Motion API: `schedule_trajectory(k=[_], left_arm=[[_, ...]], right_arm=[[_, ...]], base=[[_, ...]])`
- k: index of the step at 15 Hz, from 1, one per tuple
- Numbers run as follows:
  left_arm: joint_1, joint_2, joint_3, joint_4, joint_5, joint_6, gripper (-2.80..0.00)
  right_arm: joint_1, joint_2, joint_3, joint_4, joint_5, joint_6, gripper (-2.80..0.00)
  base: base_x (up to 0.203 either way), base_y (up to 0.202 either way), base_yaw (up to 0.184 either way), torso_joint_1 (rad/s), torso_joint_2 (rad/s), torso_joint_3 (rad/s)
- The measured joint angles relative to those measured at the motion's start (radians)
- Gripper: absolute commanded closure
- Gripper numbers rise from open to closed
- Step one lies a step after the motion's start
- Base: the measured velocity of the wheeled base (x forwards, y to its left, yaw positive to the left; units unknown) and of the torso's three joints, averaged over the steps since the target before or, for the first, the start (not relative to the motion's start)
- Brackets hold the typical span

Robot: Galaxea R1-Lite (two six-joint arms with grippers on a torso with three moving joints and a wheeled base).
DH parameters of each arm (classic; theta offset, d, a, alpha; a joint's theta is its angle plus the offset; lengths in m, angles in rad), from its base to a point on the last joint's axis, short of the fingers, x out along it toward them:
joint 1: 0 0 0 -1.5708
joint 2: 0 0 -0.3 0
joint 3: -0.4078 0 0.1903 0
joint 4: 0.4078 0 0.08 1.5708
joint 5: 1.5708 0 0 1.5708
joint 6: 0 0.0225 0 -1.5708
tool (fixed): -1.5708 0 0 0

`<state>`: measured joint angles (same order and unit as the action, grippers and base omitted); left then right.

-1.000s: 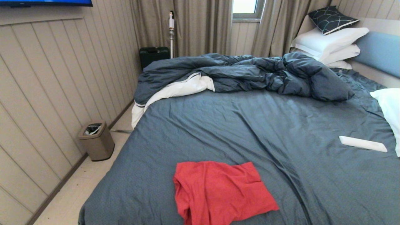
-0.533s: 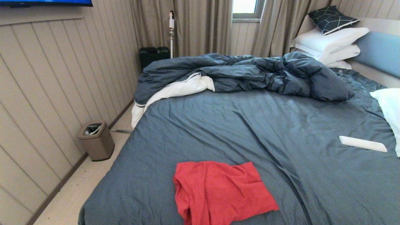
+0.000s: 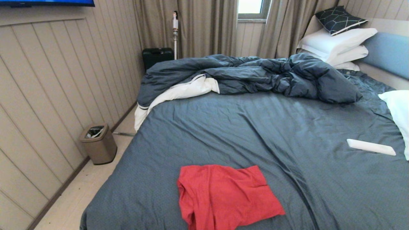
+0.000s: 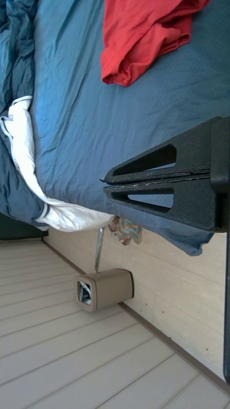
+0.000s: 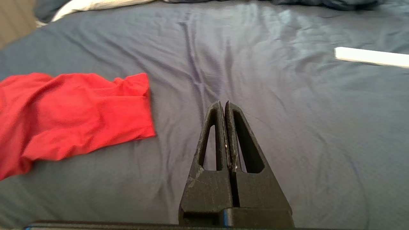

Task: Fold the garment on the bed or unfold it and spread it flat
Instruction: Unford the red T-shirt

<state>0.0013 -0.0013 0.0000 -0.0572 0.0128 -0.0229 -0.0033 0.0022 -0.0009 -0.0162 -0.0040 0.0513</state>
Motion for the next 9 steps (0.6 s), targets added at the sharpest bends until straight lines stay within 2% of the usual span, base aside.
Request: schedule_trajectory(k=[4, 9], left_arm=[[0.000, 0.000, 0.000, 0.000, 0.000, 0.000, 0.00], [0.000, 0.000, 0.000, 0.000, 0.000, 0.001, 0.00]], right_arm=[[0.002, 0.147, -0.053, 0.013, 0.014, 0.016, 0.00], [0.004, 0.551, -0.322, 0.001, 0.052, 0.057, 0.00]], base=[[0.000, 0.000, 0.000, 0.000, 0.00, 0.000], [0.000, 0.000, 0.000, 0.000, 0.00, 0.000]])
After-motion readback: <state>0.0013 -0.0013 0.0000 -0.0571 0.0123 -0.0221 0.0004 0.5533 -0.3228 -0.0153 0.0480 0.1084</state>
